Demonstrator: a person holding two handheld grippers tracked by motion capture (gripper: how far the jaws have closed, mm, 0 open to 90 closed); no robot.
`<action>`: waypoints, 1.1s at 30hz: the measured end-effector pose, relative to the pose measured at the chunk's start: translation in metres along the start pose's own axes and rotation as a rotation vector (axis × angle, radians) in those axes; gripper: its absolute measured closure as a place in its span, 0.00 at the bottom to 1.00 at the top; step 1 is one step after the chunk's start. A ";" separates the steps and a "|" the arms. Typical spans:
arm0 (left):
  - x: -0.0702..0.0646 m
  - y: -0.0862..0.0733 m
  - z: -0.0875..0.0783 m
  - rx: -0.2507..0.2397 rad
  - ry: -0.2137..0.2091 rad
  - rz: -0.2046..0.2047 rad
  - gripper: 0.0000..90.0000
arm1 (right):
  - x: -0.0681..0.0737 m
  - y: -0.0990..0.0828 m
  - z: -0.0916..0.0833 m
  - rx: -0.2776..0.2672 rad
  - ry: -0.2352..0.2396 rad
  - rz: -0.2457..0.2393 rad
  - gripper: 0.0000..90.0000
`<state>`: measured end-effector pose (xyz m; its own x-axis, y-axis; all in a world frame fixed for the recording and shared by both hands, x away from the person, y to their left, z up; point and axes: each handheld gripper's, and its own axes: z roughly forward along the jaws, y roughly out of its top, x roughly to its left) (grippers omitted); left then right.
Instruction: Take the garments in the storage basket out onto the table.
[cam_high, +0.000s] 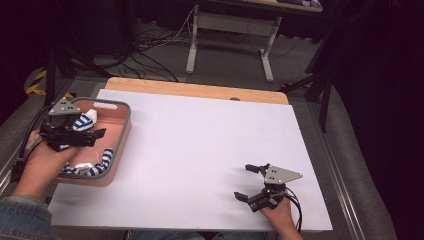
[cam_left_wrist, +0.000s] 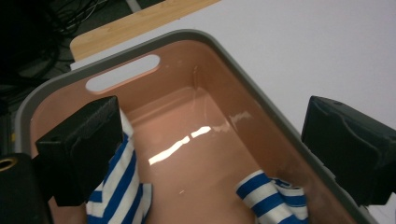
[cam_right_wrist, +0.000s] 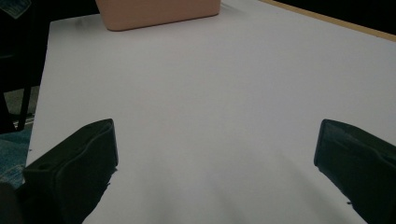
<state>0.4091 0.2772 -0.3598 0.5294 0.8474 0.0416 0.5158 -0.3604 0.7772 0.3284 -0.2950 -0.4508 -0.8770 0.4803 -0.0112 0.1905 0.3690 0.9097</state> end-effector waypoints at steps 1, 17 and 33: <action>0.002 -0.001 0.000 0.009 0.004 -0.007 0.08 | 0.000 0.000 0.000 0.000 0.000 0.000 0.00; 0.031 -0.008 0.015 0.170 0.107 -0.043 0.17 | 0.000 0.000 0.001 0.003 0.002 -0.004 0.00; 0.052 -0.018 0.044 0.414 0.146 -0.079 0.26 | 0.000 0.000 0.001 0.005 0.007 -0.006 0.00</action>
<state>0.4571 0.3107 -0.3988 0.3917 0.9143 0.1036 0.7928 -0.3925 0.4663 0.3285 -0.2938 -0.4513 -0.8812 0.4725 -0.0132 0.1879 0.3758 0.9075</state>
